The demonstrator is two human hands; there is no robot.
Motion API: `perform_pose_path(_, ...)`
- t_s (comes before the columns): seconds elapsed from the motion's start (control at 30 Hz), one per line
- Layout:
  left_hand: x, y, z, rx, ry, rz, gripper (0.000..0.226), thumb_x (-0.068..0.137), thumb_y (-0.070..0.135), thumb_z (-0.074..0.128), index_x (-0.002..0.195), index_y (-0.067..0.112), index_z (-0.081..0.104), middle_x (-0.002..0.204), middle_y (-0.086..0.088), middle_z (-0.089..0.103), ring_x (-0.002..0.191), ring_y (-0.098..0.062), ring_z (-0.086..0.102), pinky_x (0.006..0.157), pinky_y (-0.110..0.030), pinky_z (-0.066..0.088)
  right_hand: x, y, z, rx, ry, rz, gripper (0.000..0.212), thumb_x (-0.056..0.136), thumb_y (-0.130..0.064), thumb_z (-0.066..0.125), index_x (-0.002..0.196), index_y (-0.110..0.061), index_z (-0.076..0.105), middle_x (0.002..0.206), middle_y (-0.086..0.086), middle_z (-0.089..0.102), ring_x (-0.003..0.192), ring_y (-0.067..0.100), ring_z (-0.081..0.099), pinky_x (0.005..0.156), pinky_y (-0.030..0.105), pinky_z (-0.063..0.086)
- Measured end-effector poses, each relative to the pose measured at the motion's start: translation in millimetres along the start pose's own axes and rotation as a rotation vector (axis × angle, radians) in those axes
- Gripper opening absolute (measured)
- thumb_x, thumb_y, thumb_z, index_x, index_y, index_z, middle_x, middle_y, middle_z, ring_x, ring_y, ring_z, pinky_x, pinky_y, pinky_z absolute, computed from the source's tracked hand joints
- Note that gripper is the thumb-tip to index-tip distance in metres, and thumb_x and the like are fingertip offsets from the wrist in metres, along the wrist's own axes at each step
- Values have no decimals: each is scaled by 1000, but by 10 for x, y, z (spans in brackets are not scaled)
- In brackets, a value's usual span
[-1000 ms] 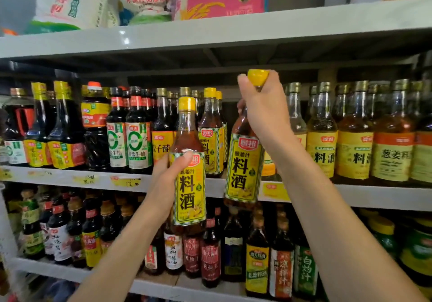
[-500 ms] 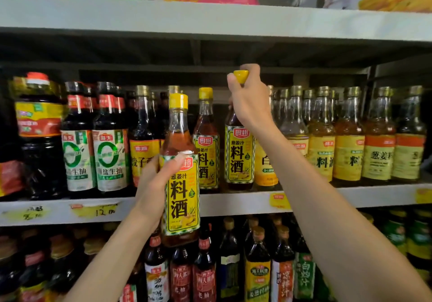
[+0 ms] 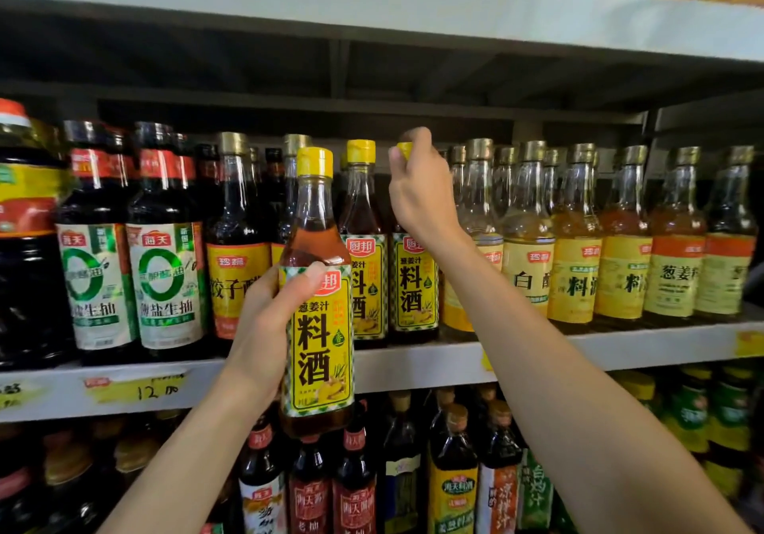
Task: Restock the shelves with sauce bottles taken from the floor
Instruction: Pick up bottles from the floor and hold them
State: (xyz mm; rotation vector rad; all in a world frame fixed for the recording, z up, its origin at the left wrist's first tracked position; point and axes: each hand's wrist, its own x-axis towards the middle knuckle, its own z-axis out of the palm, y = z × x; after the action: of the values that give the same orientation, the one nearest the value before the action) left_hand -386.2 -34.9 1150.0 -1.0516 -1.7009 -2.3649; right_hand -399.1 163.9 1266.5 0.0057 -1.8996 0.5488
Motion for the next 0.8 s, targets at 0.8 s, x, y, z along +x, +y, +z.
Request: perform_pose_path(0.8, 24, 339, 861, 310, -219, 334, 48, 79, 53, 65, 112, 19, 57, 96, 0, 72, 90, -17, 70, 81, -46, 55, -770, -546, -901, 537, -34, 81, 17, 88, -40, 65, 98, -31, 54, 83, -21, 64, 80, 0, 63, 72, 22, 53)
